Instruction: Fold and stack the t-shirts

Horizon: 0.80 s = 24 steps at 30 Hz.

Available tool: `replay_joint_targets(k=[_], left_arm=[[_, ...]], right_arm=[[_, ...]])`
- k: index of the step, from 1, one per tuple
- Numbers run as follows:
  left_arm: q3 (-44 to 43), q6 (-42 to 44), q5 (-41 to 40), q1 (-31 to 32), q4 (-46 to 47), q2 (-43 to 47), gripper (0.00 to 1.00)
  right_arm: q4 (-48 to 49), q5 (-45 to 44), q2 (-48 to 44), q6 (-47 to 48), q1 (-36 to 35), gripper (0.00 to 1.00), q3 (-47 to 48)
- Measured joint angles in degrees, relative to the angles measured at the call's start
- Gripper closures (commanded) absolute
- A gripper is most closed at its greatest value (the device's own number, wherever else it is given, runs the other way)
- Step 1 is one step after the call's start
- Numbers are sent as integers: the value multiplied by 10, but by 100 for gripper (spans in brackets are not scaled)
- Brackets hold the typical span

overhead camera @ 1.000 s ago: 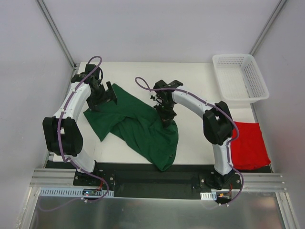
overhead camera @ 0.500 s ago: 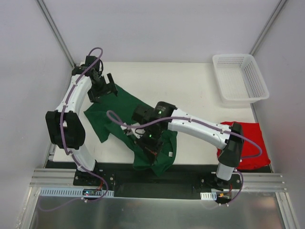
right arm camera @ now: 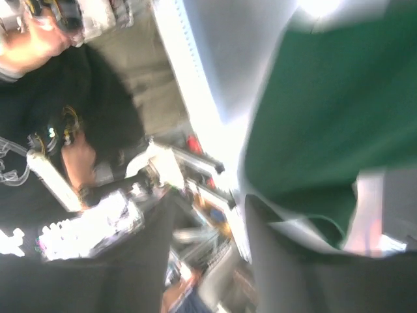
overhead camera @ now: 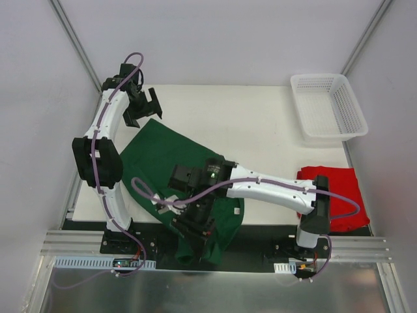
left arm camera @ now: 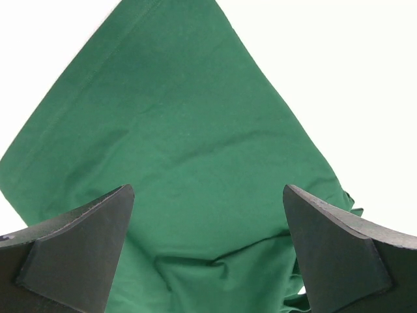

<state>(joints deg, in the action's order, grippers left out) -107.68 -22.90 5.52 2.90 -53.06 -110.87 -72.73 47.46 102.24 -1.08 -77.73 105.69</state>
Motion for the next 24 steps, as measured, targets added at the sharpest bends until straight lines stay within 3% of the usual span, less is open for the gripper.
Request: replay_joint_targets(k=[4, 7, 15, 20, 24], left_arm=[[-6, -2, 0, 0, -3, -5, 1], [-8, -5, 3, 0, -3, -5, 1], [-4, -17, 27, 1, -3, 0, 1], [45, -23, 37, 4, -2, 47, 1], [104, -31, 45, 16, -2, 111, 0]], right_arm=[[15, 3, -1, -26, -30, 4, -42], [27, -43, -17, -40, -9, 4, -56], [55, -273, -129, -60, 182, 4, -211], [87, -381, -73, -55, 221, 3, -243], [109, -450, 17, -41, 236, 4, -217]])
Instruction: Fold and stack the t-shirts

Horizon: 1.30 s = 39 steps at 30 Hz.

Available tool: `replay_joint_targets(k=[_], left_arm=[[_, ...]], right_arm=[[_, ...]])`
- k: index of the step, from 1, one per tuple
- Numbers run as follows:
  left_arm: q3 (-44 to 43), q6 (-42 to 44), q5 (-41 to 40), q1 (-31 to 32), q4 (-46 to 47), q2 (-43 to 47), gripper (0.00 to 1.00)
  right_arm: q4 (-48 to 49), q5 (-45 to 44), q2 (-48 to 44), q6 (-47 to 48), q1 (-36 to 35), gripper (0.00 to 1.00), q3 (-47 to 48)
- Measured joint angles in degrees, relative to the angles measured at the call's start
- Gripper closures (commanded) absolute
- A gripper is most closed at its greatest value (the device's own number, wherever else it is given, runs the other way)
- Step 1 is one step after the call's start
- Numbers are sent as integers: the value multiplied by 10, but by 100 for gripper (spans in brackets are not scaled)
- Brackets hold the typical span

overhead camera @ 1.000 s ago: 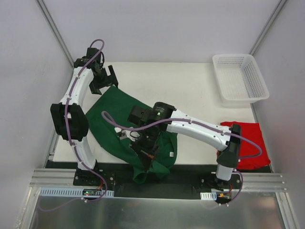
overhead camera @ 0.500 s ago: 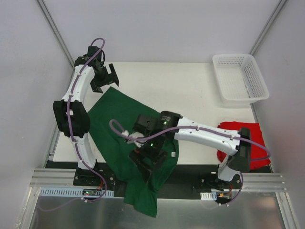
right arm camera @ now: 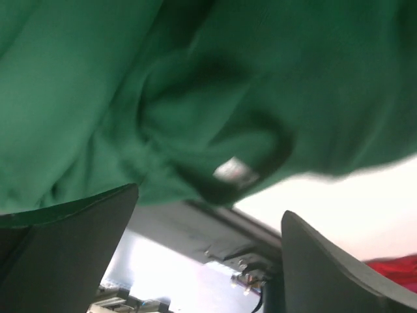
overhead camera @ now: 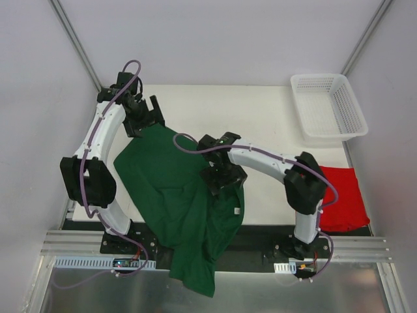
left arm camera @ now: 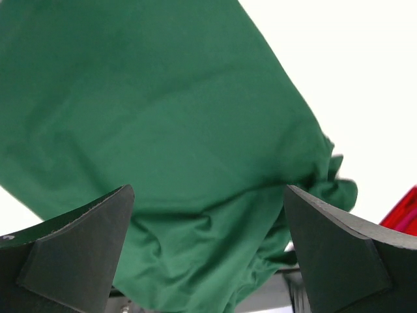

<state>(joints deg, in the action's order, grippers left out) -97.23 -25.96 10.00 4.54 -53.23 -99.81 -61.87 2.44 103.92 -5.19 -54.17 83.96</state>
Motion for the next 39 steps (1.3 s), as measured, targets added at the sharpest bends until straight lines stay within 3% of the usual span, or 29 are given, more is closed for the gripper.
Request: replay_joint_targets(k=[6, 12, 13, 15, 16, 17, 18, 24, 30, 33, 39], left_arm=[[86, -2, 5, 19, 0, 98, 1], [144, -1, 5, 18, -1, 161, 1], [150, -1, 5, 18, -2, 167, 1], [158, -1, 5, 18, -2, 174, 1], [161, -1, 5, 18, -1, 177, 1], [164, -1, 5, 18, -1, 178, 1], [165, -1, 5, 18, -1, 179, 0], [167, -1, 5, 18, -1, 179, 1], [167, -1, 5, 18, -1, 179, 1], [161, -1, 5, 18, -1, 177, 1], [122, -1, 5, 18, -2, 160, 1]], right_arm=[[-1, -82, 120, 23, 37, 4, 103], [-17, -112, 139, 29, 91, 1, 119], [-21, -113, 141, 30, 96, 7, 119], [-31, -116, 151, 33, 103, 30, 119], [-34, -116, 156, 37, 103, 79, 119], [-37, -116, 162, 37, 103, 96, 117], [-39, -117, 165, 45, 103, 99, 116], [-80, -130, 179, 45, 121, 99, 140], [-105, -174, 182, 46, 188, 99, 207], [-108, -191, 161, 46, 215, 98, 176], [-115, -180, 97, 46, 220, 97, 25]])
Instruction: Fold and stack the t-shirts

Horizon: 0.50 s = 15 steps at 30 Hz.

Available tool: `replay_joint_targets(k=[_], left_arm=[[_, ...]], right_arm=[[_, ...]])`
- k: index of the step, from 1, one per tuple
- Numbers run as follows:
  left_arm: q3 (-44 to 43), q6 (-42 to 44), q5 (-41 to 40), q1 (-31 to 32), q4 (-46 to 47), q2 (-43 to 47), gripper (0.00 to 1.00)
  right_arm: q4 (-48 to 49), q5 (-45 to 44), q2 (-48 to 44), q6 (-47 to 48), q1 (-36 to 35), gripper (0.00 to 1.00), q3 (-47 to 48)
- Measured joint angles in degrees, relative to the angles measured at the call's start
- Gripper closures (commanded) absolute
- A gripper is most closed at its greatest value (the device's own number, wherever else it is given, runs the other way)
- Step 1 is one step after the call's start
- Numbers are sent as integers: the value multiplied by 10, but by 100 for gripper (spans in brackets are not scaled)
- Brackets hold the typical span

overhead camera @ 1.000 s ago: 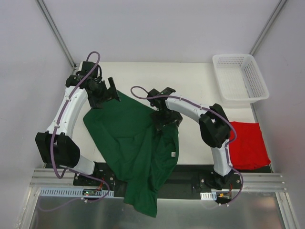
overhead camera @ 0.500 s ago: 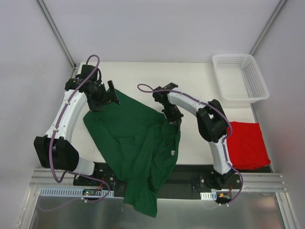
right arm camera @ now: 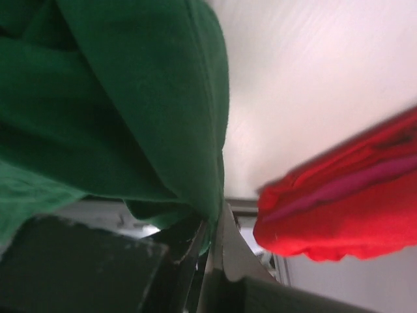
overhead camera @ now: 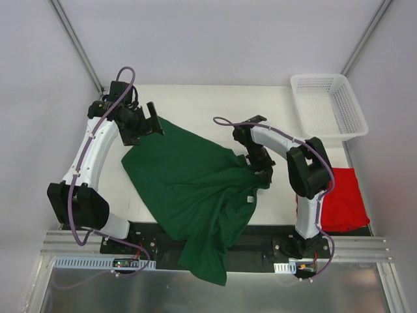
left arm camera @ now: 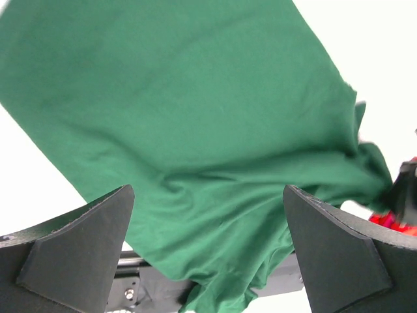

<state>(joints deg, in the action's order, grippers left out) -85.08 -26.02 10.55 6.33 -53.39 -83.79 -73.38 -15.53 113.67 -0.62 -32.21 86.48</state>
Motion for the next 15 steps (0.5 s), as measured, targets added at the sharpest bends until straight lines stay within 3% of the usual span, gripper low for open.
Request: replay_joint_targets(k=[4, 5, 6, 7, 11, 15], left_arm=[[-33, 0, -1, 0, 1, -24, 1], [-42, 0, -1, 0, 1, -32, 1], [-51, 0, -1, 0, 1, -41, 1], [-58, 0, 0, 0, 1, -47, 1], [-90, -1, 7, 0, 1, -76, 1], [-132, -1, 29, 0, 1, -121, 1]], right_arm=[[-10, 16, -45, -4, -10, 95, -22], [-9, 29, -65, -5, -13, 87, -22], [-9, 48, -88, -7, -15, 17, -22], [-9, 66, -113, -11, -19, 4, -22], [-26, 132, -171, -19, -41, 4, 7], [-33, 140, -144, -21, -50, 4, 99]])
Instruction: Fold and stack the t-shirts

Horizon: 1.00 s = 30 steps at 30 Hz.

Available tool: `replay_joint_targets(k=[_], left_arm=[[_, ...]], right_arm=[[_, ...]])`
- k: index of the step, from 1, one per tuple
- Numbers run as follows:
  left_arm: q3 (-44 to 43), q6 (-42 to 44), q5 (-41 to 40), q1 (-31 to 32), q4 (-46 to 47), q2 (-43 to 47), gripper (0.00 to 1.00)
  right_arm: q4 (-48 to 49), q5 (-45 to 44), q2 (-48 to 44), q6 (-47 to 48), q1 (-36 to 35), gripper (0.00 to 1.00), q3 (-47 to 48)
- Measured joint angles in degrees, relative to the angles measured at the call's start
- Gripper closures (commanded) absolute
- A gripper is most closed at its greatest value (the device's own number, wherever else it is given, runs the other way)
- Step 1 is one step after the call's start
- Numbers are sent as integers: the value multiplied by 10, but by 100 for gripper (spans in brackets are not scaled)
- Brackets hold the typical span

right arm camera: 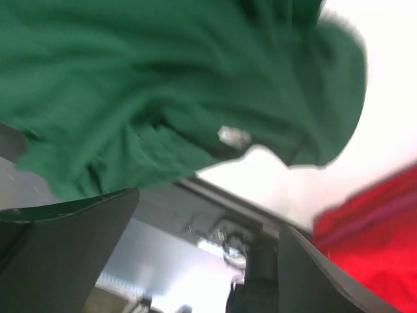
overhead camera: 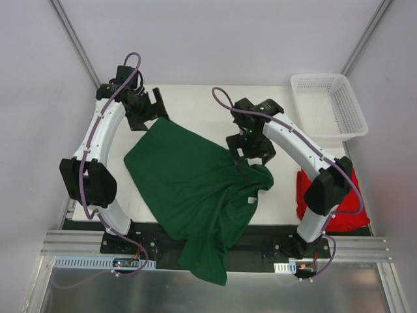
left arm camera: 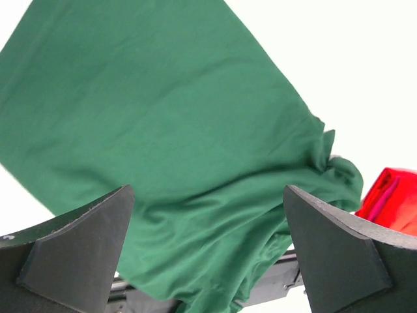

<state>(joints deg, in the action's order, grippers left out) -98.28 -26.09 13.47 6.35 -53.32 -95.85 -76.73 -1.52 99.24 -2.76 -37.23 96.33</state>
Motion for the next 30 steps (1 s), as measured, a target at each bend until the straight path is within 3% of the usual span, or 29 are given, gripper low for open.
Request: replay_joint_targets(k=[5, 8, 16, 21, 27, 30], left_arm=[[-71, 0, 22, 0, 1, -97, 1], [-92, -1, 25, 0, -2, -137, 1], [-48, -2, 25, 4, -16, -103, 1], [15, 2, 25, 5, -16, -40, 1], [68, 9, 20, 5, -16, 7, 1], [82, 15, 19, 5, -16, 11, 1]], right_arm=[[17, -27, 88, 20, 6, 1, 108], [25, -29, 155, 36, 15, 8, 110], [47, 14, 368, 57, 31, 18, 168], [60, 45, 382, 51, 41, 23, 220], [84, 174, 382, 9, 92, 18, 228], [91, 191, 382, -12, 119, 17, 250]])
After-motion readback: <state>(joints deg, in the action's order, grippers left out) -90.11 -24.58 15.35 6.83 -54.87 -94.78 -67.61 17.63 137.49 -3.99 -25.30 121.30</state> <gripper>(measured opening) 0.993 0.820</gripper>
